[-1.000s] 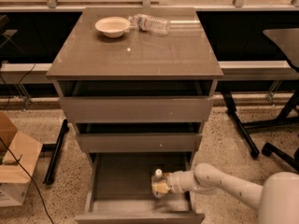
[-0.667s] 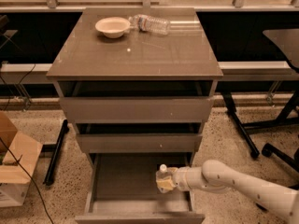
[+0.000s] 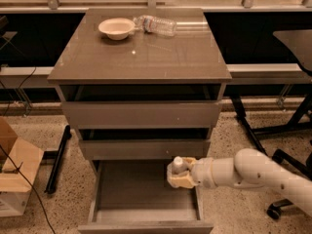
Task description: Pick blue plastic bottle from bottom drawer and place on counter
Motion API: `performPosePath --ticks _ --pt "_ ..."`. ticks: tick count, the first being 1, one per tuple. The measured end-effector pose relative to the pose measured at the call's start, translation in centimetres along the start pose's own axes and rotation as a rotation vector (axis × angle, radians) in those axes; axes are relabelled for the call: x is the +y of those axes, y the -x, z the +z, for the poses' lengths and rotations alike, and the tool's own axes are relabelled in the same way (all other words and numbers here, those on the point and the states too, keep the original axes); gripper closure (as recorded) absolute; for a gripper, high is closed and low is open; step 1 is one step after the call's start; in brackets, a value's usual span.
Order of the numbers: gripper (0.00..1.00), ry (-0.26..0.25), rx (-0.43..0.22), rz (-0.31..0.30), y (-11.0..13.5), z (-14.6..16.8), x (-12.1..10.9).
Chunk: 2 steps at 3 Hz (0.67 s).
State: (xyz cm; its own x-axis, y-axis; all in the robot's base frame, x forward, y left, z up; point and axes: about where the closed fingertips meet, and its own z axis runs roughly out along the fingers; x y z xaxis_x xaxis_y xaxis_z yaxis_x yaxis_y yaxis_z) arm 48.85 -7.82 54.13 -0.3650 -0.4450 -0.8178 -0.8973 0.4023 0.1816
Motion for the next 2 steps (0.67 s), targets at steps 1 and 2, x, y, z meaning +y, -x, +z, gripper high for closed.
performPosePath --ticks 1,2 --pt "1.00 -0.012 -0.007 -0.151 7.4 -5.0 1.7" --pt "1.00 -0.060 0.020 -0.332 14.4 -8.8 3.0"
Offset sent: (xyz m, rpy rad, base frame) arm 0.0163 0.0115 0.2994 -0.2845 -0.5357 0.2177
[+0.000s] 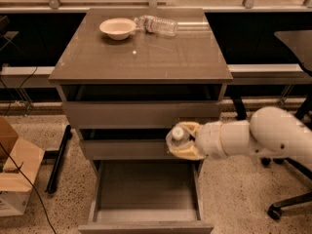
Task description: Pick blue plastic bottle from bottom drawer and place on counter
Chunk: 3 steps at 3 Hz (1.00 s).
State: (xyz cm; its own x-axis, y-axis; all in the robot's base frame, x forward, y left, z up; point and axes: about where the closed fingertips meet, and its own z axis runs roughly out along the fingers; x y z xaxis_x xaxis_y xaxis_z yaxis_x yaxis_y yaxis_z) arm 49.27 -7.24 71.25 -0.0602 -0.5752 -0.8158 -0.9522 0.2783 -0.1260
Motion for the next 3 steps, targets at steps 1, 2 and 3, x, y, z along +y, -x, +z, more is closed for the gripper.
performPosePath --ticks 1,2,3 --pt "1.00 -0.093 0.017 -0.202 8.2 -4.1 -2.5" --pt "1.00 -0.232 -0.009 -0.317 15.3 -7.9 -6.1" --pt "1.00 -0.232 -0.009 -0.317 15.3 -7.9 -6.1"
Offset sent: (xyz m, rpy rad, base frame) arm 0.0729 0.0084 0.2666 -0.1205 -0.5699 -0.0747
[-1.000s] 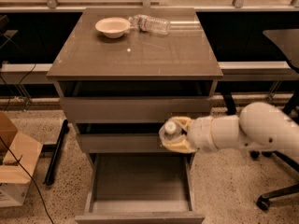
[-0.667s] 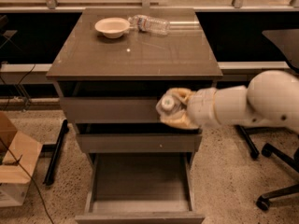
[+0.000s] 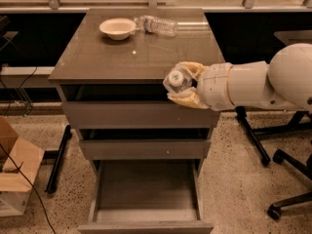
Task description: Pick blue plastic bottle from bottom drawer and place on counter
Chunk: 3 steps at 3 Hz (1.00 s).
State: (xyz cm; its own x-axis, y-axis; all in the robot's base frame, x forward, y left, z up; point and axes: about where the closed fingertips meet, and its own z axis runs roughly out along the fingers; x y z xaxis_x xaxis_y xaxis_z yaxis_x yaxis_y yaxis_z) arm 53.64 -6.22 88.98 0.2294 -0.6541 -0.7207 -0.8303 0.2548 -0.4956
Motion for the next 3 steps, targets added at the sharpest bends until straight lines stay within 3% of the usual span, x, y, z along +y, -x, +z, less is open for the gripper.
performPosePath --ticks 1,3 --pt "1.00 -0.018 0.035 -0.028 0.1 0.4 -1.3" --pt "1.00 -0.057 0.128 -0.160 0.5 2.3 -7.0"
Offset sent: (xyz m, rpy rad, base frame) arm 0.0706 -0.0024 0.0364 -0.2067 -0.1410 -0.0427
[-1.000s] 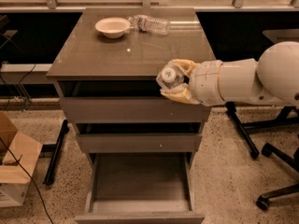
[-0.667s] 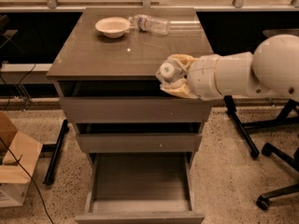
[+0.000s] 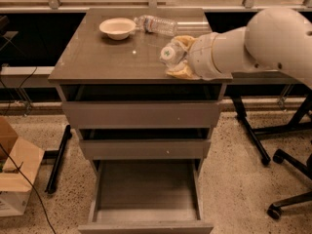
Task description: Pick blue plastic bottle from bottom drawer and place on counter
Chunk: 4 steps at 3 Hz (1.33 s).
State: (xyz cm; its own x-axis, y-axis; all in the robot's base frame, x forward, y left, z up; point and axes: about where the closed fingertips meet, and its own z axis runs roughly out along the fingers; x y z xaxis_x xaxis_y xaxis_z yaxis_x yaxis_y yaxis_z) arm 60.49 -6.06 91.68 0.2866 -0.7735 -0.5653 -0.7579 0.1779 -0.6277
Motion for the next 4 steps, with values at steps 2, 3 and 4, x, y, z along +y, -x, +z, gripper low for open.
performPosePath --ticks 2,3,4 --pt "1.00 0.034 0.065 -0.071 -2.3 4.7 -4.7" --pt "0.83 0.052 0.098 -0.074 -4.0 6.9 -6.0" --pt "0.59 0.060 0.119 -0.065 -5.0 9.4 -6.9"
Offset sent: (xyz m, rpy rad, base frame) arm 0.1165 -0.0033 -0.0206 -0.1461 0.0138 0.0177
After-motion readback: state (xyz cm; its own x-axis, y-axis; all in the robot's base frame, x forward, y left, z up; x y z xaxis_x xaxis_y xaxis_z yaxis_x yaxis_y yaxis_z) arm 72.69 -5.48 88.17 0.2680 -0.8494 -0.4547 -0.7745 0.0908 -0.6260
